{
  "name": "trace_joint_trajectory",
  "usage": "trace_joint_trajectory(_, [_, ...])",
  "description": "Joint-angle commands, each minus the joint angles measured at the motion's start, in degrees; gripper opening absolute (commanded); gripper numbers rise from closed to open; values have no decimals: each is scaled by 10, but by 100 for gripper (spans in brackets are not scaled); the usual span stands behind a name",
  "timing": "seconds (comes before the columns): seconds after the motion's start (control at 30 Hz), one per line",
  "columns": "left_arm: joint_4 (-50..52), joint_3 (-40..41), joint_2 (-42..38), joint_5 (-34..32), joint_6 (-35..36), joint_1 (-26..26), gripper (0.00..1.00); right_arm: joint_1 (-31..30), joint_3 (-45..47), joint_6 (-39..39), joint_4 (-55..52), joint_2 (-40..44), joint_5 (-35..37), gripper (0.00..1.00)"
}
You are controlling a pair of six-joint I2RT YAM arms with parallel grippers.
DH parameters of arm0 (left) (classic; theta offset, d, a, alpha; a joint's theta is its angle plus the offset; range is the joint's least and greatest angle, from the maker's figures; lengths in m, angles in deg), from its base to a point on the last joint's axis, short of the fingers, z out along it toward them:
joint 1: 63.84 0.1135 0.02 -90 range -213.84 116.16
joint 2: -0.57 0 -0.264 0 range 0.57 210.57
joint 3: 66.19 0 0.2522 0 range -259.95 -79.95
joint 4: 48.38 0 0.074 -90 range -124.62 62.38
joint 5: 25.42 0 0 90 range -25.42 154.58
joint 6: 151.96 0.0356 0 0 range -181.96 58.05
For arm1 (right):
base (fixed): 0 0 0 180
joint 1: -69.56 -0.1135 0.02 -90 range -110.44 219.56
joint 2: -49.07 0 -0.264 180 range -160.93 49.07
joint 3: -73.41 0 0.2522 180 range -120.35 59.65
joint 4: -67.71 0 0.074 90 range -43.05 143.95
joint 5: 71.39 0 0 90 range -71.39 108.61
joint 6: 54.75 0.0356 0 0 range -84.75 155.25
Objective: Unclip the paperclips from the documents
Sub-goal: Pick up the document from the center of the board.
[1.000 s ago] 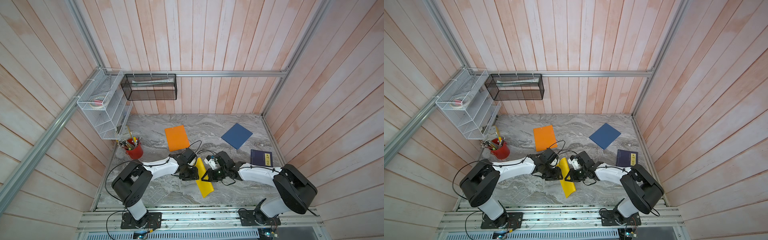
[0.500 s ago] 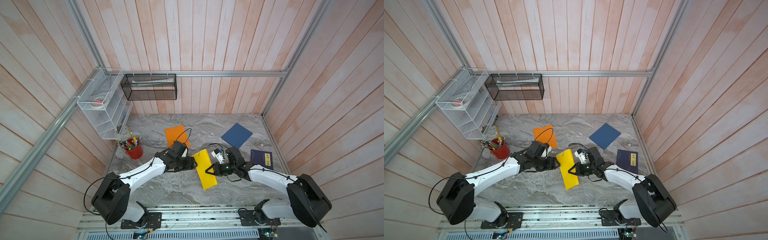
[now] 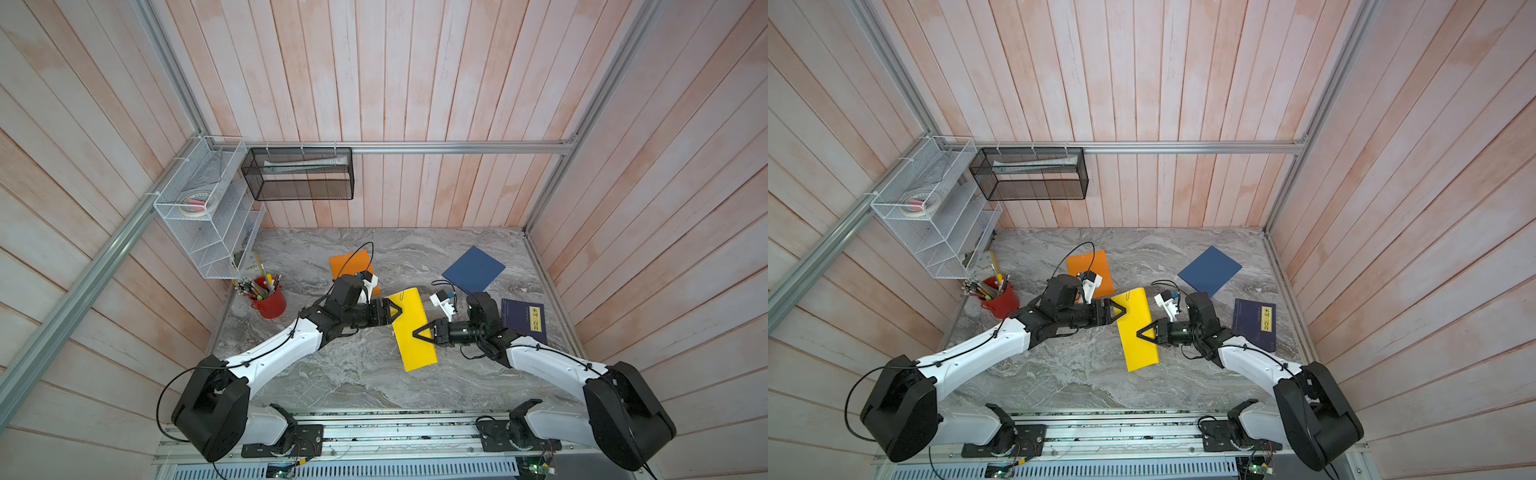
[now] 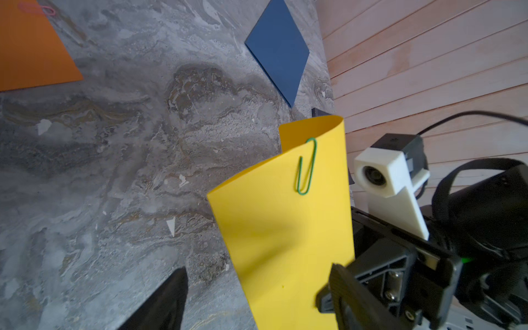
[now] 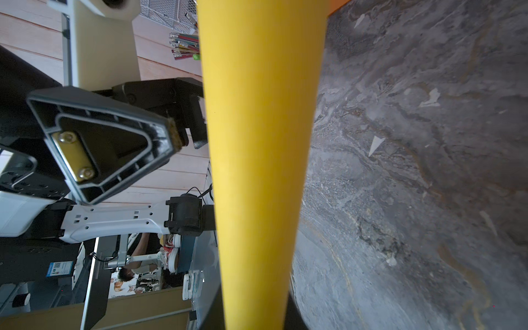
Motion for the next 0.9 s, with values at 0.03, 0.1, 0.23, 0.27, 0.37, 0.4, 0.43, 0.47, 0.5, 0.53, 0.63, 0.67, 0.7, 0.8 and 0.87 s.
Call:
trace_joint_trajectory(0.03, [-49,10,8,25,-6,3,80,2,2,14,36,5,-30,19])
trace_joint_trajectory(0.1, [-57,6,8,31,-7,3,77,1,3,12,35,2,-32,19])
trace_joint_trajectory(0.23, [-65,2,11,41,-8,3,72,1,3,12,36,-4,-32,19])
trace_joint_trajectory(0.27, [-67,1,10,43,-10,3,70,1,3,11,33,-5,-31,19])
trace_joint_trajectory(0.37, [-66,2,7,47,-9,3,66,1,4,6,22,-12,-19,19])
trace_joint_trajectory(0.4, [-65,3,7,48,-8,3,65,0,3,5,20,-15,-16,19])
trace_joint_trajectory(0.43, [-62,3,8,49,-8,3,64,0,3,5,16,-19,-14,19])
trace_joint_trajectory(0.47, [-62,3,8,51,-7,3,63,1,3,5,18,-24,-13,19])
trace_joint_trajectory(0.5, [-63,4,8,52,-8,3,62,1,3,6,17,-28,-13,19])
trace_joint_trajectory(0.53, [-64,6,7,53,-10,3,61,1,2,7,17,-30,-12,19])
trace_joint_trajectory(0.63, [-65,7,5,56,-11,2,56,0,-4,5,12,-38,-8,19])
trace_joint_trajectory(0.67, [-64,7,4,57,-11,2,54,1,-7,5,11,-41,-9,19])
trace_joint_trajectory(0.7, [-65,7,4,58,-11,2,52,1,-9,5,12,-43,-8,19])
trace_joint_trajectory(0.8, [-66,6,7,62,-11,1,47,0,-16,6,14,-49,-10,19])
trace_joint_trajectory(0.87, [-68,4,12,65,-11,-1,44,0,-23,1,9,-54,-11,19])
